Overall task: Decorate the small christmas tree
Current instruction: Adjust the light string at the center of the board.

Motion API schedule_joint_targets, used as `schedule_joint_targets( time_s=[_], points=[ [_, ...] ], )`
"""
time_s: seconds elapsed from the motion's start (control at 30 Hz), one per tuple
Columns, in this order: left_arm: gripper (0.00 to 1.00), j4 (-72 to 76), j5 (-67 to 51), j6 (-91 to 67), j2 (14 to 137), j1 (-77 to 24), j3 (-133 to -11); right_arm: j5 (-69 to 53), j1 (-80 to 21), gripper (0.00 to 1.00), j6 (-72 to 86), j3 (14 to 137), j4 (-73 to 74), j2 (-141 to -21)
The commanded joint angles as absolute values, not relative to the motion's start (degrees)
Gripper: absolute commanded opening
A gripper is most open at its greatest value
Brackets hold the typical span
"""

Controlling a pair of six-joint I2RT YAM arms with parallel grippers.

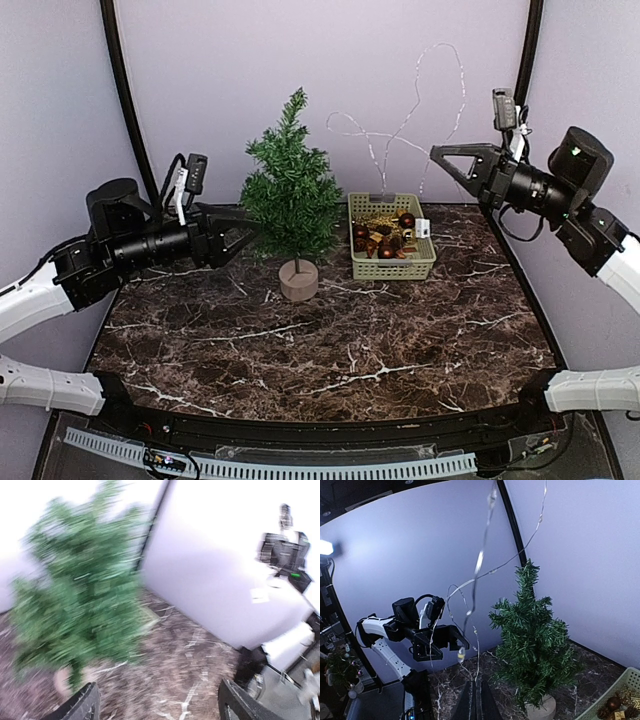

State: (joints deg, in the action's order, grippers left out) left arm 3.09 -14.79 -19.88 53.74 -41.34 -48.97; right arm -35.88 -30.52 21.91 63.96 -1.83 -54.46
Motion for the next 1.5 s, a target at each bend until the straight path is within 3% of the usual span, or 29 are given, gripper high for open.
schedule_joint_targets(
  time_s=[0.0, 0.33, 0.87, 1.03, 1.13, 1.2, 1.47],
  points=[
    [0.84, 5.62, -17.9, -10.11, 59.45, -50.69, -54.97, -36.63, -34.72, 0.0, 25.96, 61.9, -11.72, -55.57],
    [0.85, 27.39, -11.7, -8.0, 73.18, -66.01, -57.92, -27.1, -42.98, 0.0, 29.89, 61.01, -24.25, -60.56],
    [0.97, 37.47, 8.13, -4.78, 80.71, -65.44, -62.19, -29.22, -46.82, 0.0, 34.16, 60.92, -33.16, -66.3],
    [0.97, 39.58, 3.53, -2.34, 81.15, -64.88, -62.55, -29.74, -47.26, 0.0, 34.54, 61.18, -33.11, -67.67],
    [0.91, 41.6, -2.28, -2.04, 81.34, -64.66, -62.45, -29.88, -47.46, 0.0, 34.79, 61.23, -32.92, -68.35],
    [0.79, 42.4, -4.38, -2.0, 81.35, -64.54, -62.35, -29.73, -47.61, 0.0, 34.74, 61.12, -32.64, -68.53],
    [0.48, 41.88, -4.15, -3.05, 82.65, -63.68, -63.1, -29.79, -47.9, 0.0, 34.39, 61.19, -31.51, -68.31]
  ],
)
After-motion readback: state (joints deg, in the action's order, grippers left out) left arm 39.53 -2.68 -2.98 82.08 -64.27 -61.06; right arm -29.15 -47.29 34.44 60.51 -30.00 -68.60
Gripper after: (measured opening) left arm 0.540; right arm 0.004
